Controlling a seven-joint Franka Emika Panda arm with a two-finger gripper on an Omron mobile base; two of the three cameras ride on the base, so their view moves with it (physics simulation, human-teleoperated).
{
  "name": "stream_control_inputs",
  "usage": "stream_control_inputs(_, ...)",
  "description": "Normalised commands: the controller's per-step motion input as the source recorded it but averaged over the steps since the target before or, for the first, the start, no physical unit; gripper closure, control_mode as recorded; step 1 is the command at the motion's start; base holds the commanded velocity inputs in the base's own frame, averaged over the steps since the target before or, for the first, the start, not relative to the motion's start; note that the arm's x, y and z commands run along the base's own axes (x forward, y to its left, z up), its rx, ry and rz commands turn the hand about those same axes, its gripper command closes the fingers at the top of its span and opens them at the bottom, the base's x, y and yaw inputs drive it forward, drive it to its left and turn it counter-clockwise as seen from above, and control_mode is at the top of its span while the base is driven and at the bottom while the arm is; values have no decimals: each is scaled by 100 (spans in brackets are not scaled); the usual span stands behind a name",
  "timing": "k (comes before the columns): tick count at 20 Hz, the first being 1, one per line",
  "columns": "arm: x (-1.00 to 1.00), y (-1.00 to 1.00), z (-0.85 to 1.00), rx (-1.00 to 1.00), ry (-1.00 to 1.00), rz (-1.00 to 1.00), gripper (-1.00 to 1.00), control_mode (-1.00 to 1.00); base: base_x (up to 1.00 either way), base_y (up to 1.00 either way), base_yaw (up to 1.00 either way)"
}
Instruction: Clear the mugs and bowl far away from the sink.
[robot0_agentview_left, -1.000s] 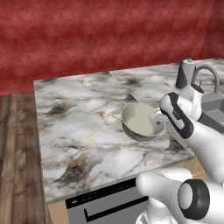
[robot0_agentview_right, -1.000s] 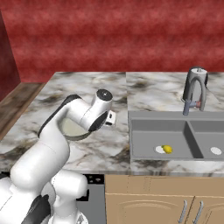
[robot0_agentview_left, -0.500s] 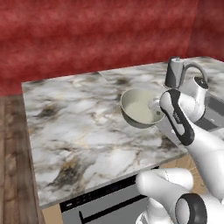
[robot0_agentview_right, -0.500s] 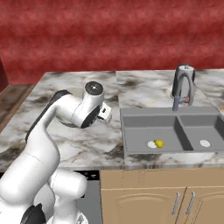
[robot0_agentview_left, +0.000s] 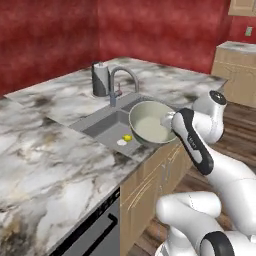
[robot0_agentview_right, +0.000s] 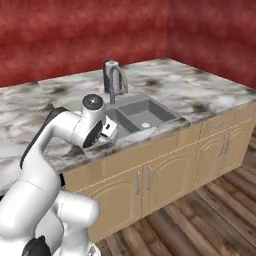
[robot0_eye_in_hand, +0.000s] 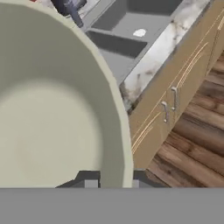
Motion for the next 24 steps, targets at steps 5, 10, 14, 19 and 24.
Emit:
stream_control_inputs(5,0,0,0,0,0,0,100,100,-27,-7,-90)
stream_control_inputs(10,0,0,0,0,0,0,100,100,-26,-6,-92)
stream_control_inputs(14,0,0,0,0,0,0,100,100,-24,-25,-84)
stream_control_inputs(19,0,0,0,0,0,0,100,100,0,-4,-98)
stream_control_inputs(24,0,0,0,0,0,0,100,100,-1,-12,-95)
